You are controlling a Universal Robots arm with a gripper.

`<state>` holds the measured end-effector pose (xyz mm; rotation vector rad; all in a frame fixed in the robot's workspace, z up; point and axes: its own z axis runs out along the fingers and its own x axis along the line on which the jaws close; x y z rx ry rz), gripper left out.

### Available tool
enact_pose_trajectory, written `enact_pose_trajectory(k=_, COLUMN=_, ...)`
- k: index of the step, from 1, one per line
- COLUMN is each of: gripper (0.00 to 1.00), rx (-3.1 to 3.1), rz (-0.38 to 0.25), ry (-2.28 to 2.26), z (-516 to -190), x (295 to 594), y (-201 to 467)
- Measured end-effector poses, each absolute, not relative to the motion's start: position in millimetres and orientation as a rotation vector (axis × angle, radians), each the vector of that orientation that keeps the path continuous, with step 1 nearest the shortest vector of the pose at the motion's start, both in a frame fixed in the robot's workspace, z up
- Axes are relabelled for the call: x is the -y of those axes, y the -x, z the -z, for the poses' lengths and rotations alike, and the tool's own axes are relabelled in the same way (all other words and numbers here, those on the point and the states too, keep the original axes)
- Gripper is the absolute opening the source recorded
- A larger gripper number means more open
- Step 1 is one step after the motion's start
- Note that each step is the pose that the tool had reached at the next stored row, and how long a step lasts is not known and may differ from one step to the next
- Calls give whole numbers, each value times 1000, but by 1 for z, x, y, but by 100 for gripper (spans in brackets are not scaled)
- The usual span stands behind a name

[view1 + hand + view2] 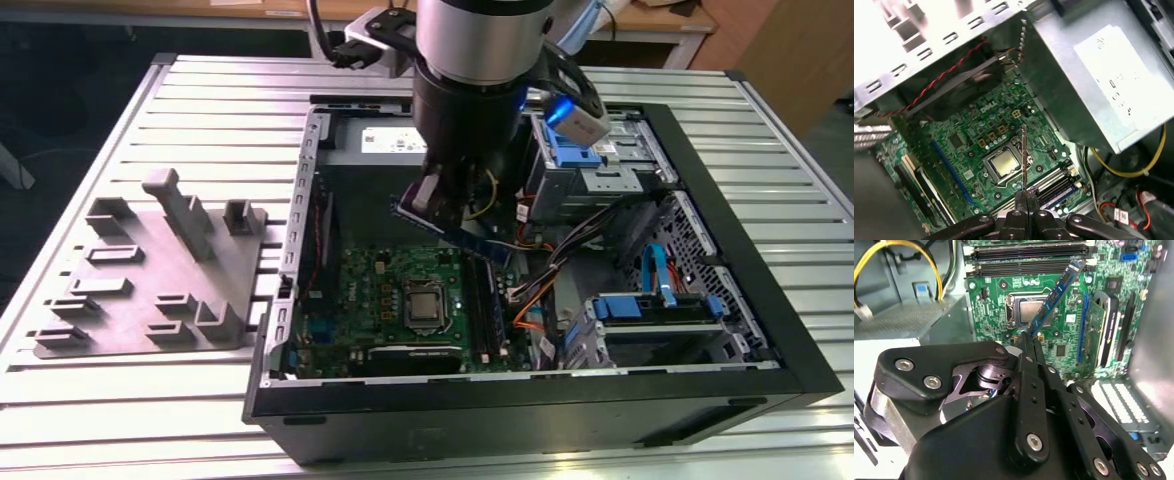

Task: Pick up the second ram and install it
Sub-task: 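Insert the second ram into the second slot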

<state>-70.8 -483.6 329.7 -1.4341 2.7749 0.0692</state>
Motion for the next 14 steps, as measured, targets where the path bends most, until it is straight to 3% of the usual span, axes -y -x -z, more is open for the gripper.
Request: enact_pose_trajectory(k=14, gripper=12, rx=-2929, rz=-65, ry=1069, z=-328, x=484, y=71)
